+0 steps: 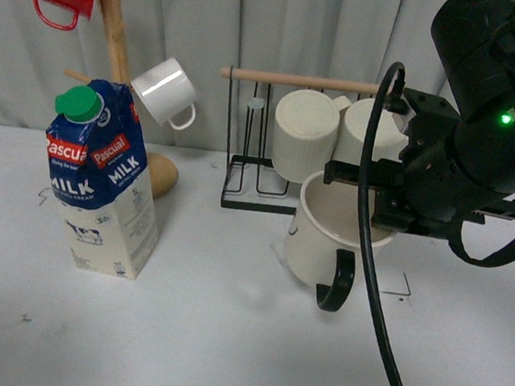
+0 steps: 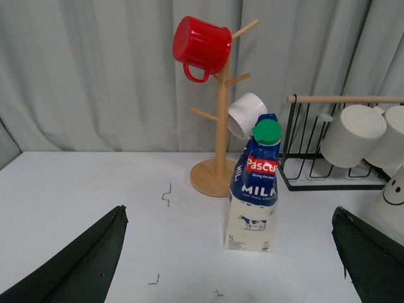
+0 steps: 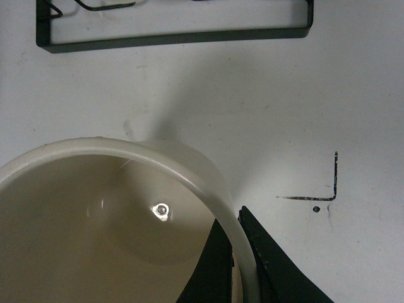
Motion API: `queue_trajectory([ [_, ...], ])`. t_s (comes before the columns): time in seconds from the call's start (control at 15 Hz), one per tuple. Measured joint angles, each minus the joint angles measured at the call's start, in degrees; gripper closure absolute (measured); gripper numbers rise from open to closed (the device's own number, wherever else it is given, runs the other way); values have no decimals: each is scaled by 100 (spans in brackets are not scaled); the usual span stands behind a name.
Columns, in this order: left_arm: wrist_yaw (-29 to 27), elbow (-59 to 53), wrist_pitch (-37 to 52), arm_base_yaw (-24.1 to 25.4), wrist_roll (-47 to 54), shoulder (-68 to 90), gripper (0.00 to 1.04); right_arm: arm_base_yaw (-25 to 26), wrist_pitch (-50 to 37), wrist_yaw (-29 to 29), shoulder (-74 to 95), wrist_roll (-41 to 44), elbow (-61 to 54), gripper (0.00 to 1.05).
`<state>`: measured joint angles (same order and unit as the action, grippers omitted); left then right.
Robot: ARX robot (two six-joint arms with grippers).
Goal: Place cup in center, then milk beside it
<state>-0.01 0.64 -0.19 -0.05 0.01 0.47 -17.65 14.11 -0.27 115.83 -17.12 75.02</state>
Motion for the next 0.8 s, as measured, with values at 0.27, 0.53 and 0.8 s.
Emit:
queue_trajectory([
  [0.27,0,0,-2,0,0,0,7,2,138,-26,446,131,273,102],
  [0.53,0,0,-2,0,0,0,7,4,258,-76,688,369,481,102],
  [0.8,0,0,-2,0,0,0,7,2,343,-127,758,586,549,95],
])
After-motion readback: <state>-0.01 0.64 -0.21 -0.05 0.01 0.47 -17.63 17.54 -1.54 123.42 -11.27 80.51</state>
